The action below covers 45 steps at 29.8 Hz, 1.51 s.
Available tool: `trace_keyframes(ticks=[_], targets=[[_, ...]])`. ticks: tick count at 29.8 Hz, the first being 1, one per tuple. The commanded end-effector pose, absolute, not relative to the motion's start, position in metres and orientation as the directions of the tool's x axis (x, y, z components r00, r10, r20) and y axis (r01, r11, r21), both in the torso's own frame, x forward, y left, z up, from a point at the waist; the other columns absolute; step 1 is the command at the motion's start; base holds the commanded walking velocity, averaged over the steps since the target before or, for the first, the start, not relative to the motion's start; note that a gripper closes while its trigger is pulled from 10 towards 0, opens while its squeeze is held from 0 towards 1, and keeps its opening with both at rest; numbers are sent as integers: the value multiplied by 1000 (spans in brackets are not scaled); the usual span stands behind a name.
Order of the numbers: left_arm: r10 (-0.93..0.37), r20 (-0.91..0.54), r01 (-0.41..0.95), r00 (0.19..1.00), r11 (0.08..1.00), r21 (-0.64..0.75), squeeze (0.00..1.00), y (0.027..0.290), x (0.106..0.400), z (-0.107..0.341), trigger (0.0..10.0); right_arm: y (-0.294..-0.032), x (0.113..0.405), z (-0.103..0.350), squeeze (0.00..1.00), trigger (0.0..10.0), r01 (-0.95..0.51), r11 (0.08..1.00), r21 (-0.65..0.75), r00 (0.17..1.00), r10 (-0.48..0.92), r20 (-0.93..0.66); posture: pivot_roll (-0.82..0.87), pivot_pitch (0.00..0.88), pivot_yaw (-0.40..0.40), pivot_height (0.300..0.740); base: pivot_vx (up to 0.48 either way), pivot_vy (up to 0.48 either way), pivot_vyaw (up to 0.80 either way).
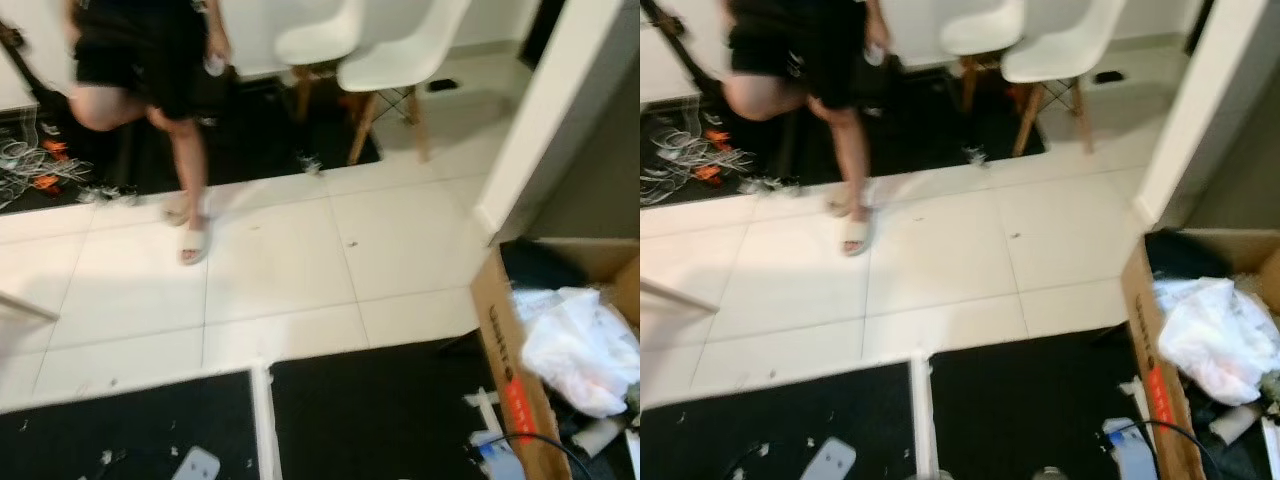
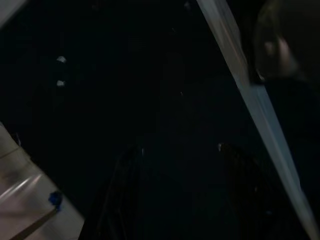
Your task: Picking trash to rubbish bin
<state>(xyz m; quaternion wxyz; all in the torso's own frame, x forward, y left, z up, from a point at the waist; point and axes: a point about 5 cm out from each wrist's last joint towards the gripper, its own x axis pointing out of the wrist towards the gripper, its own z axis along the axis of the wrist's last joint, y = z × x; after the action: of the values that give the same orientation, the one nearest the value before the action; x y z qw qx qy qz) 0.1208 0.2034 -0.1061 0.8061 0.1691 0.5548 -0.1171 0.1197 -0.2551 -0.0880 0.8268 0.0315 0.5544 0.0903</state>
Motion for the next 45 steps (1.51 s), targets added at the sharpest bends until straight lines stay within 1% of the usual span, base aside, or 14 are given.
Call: trace_keyframes(ticks=[1,8,14,26,40,45], targets=[[11,-945,383,326,913,143,0,207,111,-108,10000,-247,107,-95,0,10000,-98,986,139,329,163,-930,-39,122,55,740,0,0,706],[9,-946,390,323,910,142,0,206,112,-108,10000,-248,93,-101,0,10000,-69,996,63,280,80,-957,-39,119,49,740,0,0,712],[5,-946,392,323,909,139,0,206,113,-108,10000,-251,81,-105,0,10000,-79,997,-17,243,3,-970,-37,114,45,740,0,0,712],[0,-943,404,333,904,143,0,205,118,-107,10000,-240,79,-108,0,10000,-119,992,-33,230,-4,-973,-31,103,57,740,0,0,712],[-7,-945,408,328,903,135,0,205,117,-107,10000,-246,77,-107,0,10000,-127,991,-48,220,-19,-975,-32,108,59,740,0,0,712],[-8,-945,409,327,903,133,0,205,116,-107,10000,-239,80,-109,0,10000,-141,989,-51,223,-19,-975,-32,108,59,740,0,0,714]])
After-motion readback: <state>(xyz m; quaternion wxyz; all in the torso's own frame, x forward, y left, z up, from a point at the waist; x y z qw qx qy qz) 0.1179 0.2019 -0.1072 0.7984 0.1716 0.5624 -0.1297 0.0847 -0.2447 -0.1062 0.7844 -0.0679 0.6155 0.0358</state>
